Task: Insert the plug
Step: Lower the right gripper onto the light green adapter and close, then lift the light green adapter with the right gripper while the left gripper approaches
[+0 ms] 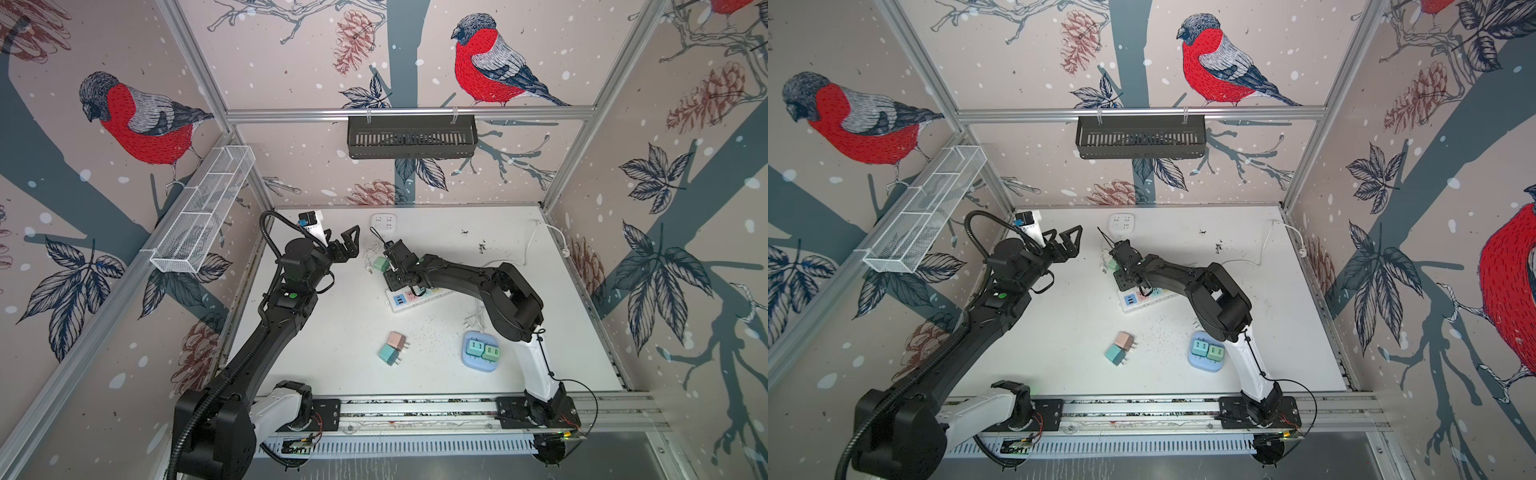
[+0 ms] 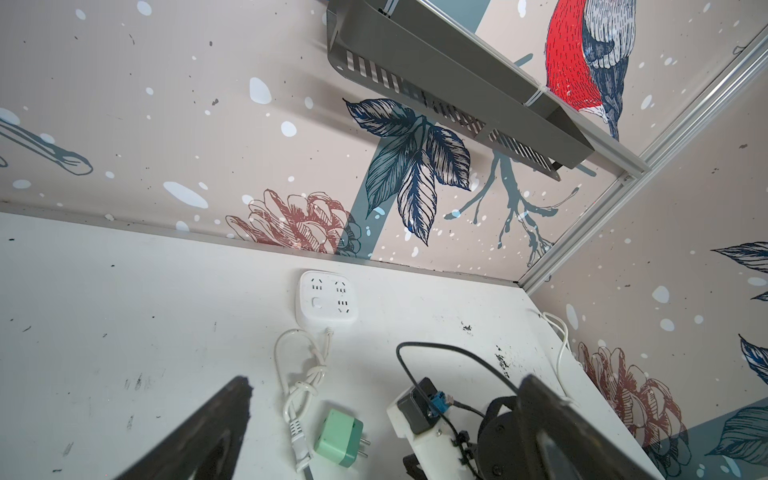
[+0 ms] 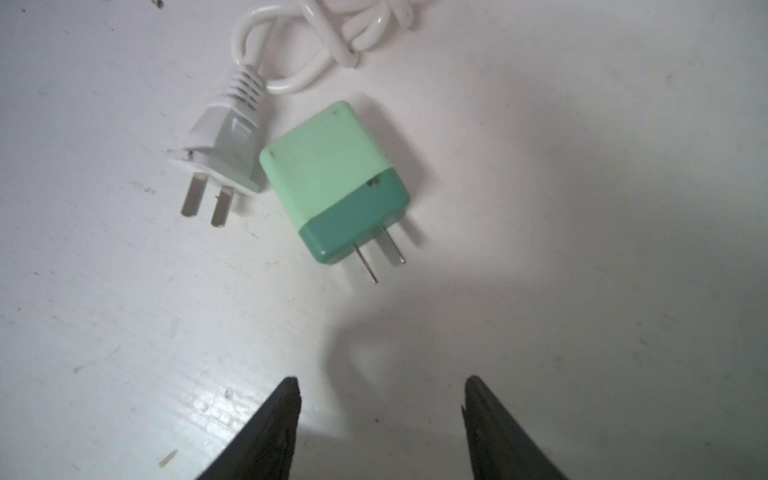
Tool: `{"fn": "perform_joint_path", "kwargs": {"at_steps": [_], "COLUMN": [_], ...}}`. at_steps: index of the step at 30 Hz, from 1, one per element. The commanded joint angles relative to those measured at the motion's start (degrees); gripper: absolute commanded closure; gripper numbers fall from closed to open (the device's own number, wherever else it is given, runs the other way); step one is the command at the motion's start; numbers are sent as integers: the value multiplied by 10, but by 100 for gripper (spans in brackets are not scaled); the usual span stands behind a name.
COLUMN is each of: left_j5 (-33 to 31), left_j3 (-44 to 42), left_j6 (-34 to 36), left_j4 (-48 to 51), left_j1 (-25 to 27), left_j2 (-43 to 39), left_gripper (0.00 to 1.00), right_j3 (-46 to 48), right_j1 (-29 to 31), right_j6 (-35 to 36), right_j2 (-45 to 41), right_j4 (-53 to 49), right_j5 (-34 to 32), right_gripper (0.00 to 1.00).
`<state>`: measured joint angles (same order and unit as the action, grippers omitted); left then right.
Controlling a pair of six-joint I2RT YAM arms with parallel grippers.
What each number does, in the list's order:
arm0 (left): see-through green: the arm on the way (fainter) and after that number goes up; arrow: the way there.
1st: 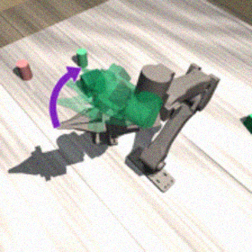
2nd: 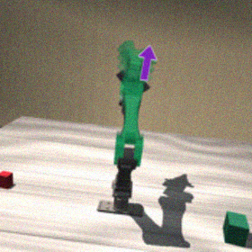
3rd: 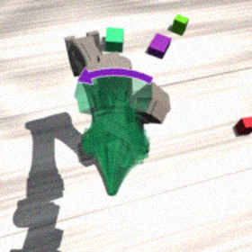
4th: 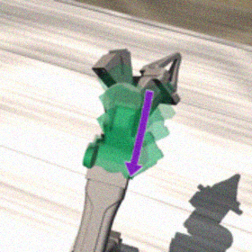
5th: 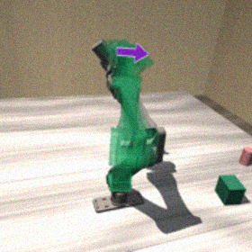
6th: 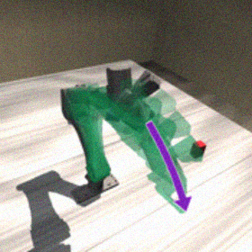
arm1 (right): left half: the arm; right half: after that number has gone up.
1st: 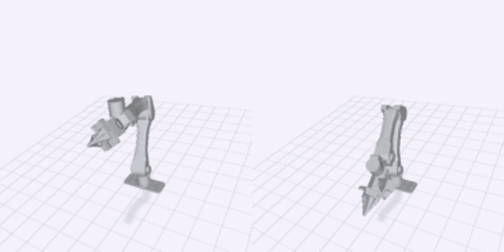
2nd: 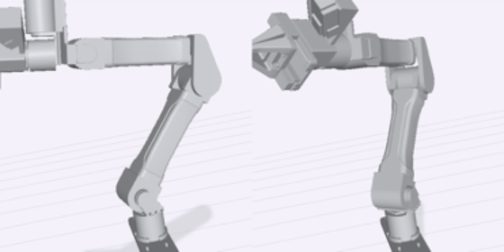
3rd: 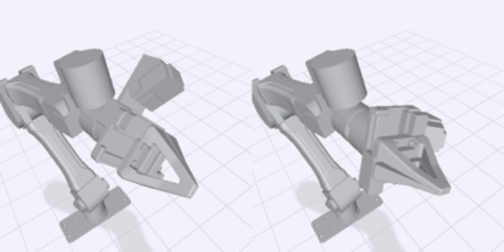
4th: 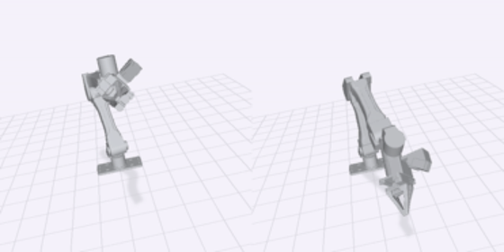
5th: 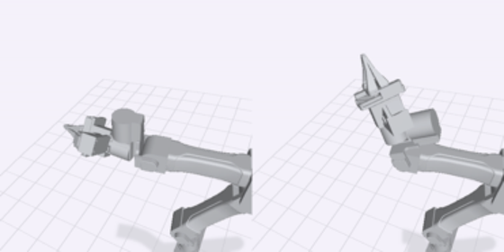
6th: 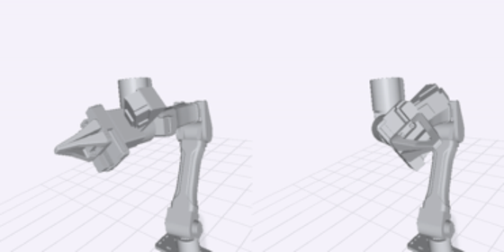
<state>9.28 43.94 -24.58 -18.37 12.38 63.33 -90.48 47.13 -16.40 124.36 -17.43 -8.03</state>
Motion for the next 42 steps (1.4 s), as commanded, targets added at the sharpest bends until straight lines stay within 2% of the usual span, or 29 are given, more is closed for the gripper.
{"fn": "perform_joint_path", "kwargs": {"at_steps": [1,7,13,16,22,31,38,42], "left_j5": [10,7,5,4,5,-13,-117,-117], "left_j3": [5,6,7,6,7,5,-20,-44], "left_j6": [3,8,13,14,15,8,-82,-90], "left_j4": [-8,-8,-8,-8,-7,-3,-13,-43], "left_j1": [-1,-1,-1,-1,-1,-1,-1,-1], "left_j2": [-3,-3,-2,-3,-4,-12,-55,-84], "left_gripper": [1,1,1,1,1,1,1,1], "right_j3": [-19,-108,-173,-191,-187,-162,-78,4], "right_j1": [-5,-25,-31,-30,-30,-26,-24,-19], "right_j6": [18,47,67,74,77,66,48,45], "right_j2": [7,80,140,155,154,137,29,-69], "right_j4": [25,3,-15,-23,-19,-6,48,91], "right_j5": [25,74,99,96,93,94,119,106], "right_gripper": [25,15,14,22,44,60,68,73]}}
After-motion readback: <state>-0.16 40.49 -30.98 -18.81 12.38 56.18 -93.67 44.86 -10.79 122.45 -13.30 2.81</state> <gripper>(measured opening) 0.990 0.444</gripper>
